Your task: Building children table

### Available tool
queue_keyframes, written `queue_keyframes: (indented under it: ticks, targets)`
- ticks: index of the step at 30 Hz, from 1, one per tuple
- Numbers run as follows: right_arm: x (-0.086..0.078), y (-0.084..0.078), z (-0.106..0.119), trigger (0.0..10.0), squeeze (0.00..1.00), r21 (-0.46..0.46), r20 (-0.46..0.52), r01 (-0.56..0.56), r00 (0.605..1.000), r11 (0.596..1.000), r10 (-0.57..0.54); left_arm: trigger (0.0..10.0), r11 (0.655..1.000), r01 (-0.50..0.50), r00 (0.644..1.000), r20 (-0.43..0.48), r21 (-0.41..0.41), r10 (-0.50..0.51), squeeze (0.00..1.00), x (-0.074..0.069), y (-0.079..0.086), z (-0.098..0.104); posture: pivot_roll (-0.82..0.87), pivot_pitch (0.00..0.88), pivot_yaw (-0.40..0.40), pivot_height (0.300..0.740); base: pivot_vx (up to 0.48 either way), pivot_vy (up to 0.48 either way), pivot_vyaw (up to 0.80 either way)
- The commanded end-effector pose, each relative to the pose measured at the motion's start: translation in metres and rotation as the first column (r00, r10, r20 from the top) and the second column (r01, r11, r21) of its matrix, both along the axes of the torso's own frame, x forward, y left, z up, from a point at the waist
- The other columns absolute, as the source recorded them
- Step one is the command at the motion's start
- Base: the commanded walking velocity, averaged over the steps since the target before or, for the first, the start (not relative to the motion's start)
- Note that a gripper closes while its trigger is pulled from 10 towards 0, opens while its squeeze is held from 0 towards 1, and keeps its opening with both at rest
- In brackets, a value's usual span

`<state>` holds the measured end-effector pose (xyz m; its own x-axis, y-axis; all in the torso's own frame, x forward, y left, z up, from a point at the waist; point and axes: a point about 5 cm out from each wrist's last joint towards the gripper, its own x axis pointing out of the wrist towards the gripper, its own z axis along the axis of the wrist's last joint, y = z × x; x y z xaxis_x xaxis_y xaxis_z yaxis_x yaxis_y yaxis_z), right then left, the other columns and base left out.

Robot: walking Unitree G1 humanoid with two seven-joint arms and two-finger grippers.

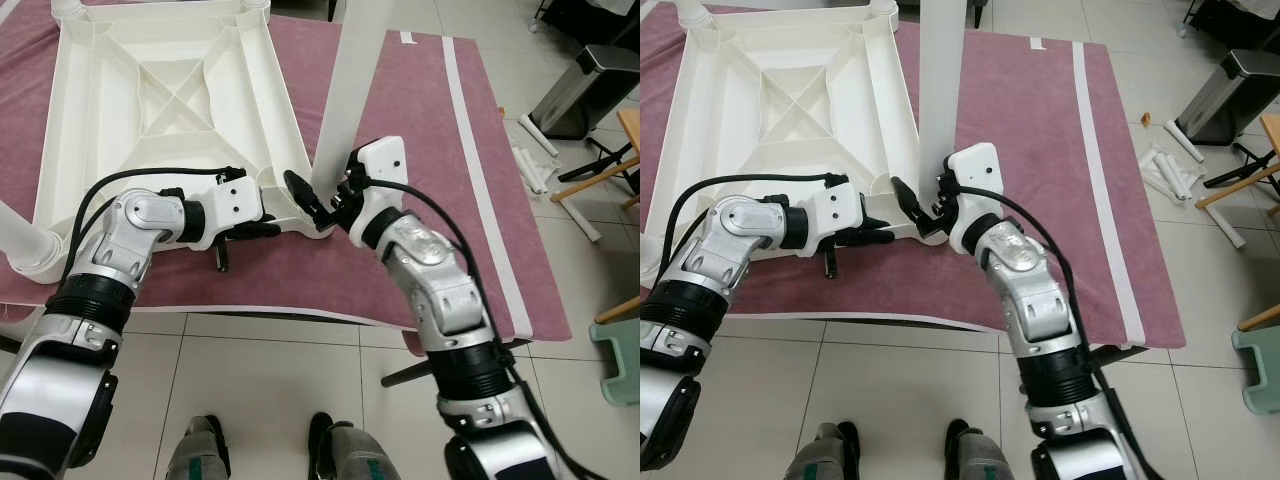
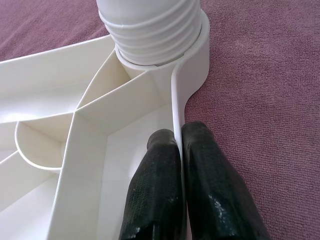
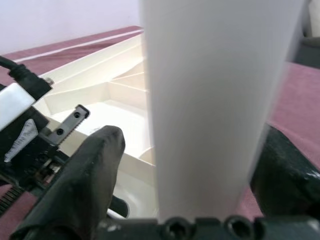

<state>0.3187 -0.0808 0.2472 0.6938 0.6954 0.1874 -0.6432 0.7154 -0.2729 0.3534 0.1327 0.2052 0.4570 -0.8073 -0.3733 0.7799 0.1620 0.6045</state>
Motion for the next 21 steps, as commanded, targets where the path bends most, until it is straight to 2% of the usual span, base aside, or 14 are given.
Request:
queue_keyframes:
  ticks: [1, 2, 3, 4, 5, 6, 9, 10, 16, 20, 21]
  targets:
    - [-0.002, 0.004, 0.002, 10.0, 0.00, -0.045, 0.013, -0.108, 0.994, 0.993, 0.108, 10.0, 1.000, 0.011, 0.999, 0.039, -0.029, -0.010, 0.00, -0.004, 0.003, 0.005, 0.08, 0.214, -0.017, 0.740, 0.000, 0.000, 0.00]
    - [0.003, 0.000, 0.002, 10.0, 0.00, -0.078, 0.010, -0.126, 0.992, 0.989, 0.128, 9.3, 1.000, 0.019, 0.999, 0.036, -0.021, -0.018, 0.00, -0.005, 0.004, 0.005, 0.08, 0.213, -0.017, 0.740, 0.000, 0.000, 0.00]
    - [0.003, 0.000, 0.002, 10.0, 0.00, -0.078, 0.010, -0.126, 0.992, 0.989, 0.128, 9.3, 1.000, 0.019, 0.999, 0.036, -0.021, -0.018, 0.00, -0.005, 0.004, 0.005, 0.08, 0.213, -0.017, 0.740, 0.000, 0.000, 0.00]
    - [0.008, -0.003, 0.003, 10.0, 0.00, -0.106, -0.002, -0.154, 0.988, 0.982, 0.155, 6.9, 1.000, 0.024, 0.999, 0.034, -0.015, -0.024, 0.00, -0.007, 0.005, 0.004, 0.08, 0.213, -0.019, 0.740, 0.000, 0.000, 0.00]
    - [0.012, -0.005, 0.003, 10.0, 0.00, -0.122, -0.011, -0.171, 0.985, 0.978, 0.171, 6.9, 1.000, 0.027, 0.999, 0.032, -0.012, -0.027, 0.00, -0.007, 0.005, 0.004, 0.08, 0.213, -0.019, 0.740, 0.000, 0.000, 0.00]
    - [0.017, -0.007, 0.003, 10.0, 0.00, -0.134, -0.023, -0.179, 0.984, 0.975, 0.178, 1.8, 0.999, 0.030, 0.999, 0.031, -0.010, -0.030, 0.00, -0.008, 0.005, 0.003, 0.09, 0.212, -0.020, 0.740, 0.000, 0.000, 0.00]
    - [0.020, -0.009, 0.003, 10.0, 0.00, -0.140, -0.030, -0.187, 0.982, 0.972, 0.185, 1.8, 0.999, 0.032, 0.999, 0.030, -0.010, -0.031, 0.00, -0.009, 0.005, 0.003, 0.09, 0.212, -0.020, 0.740, 0.000, 0.000, 0.00]
    - [0.024, -0.010, 0.003, 10.0, 0.00, -0.150, -0.045, -0.203, 0.979, 0.968, 0.199, 0.0, 0.999, 0.036, 0.999, 0.027, -0.008, -0.036, 0.00, -0.010, 0.005, 0.002, 0.09, 0.210, -0.022, 0.740, 0.000, 0.000, 0.00]
    - [0.030, -0.013, 0.000, 10.0, 0.00, -0.208, -0.119, -0.326, 0.944, 0.922, 0.307, 0.0, 0.997, 0.081, 0.997, 0.008, 0.008, -0.081, 0.00, -0.018, 0.006, -0.001, 0.10, 0.206, -0.026, 0.740, 0.000, 0.000, 0.00]
    - [0.030, -0.013, 0.000, 10.0, 0.00, -0.212, -0.124, -0.339, 0.940, 0.917, 0.319, 0.0, 0.997, 0.083, 0.997, 0.008, 0.008, -0.083, 0.00, -0.019, 0.006, -0.001, 0.10, 0.206, -0.026, 0.740, 0.000, 0.000, 0.00]
    - [0.031, -0.014, -0.001, 10.0, 0.00, -0.227, -0.133, -0.363, 0.931, 0.904, 0.341, 0.0, 0.995, 0.095, 0.995, 0.007, 0.016, -0.095, 0.00, -0.022, 0.007, -0.001, 0.10, 0.205, -0.028, 0.740, 0.000, 0.000, 0.00]
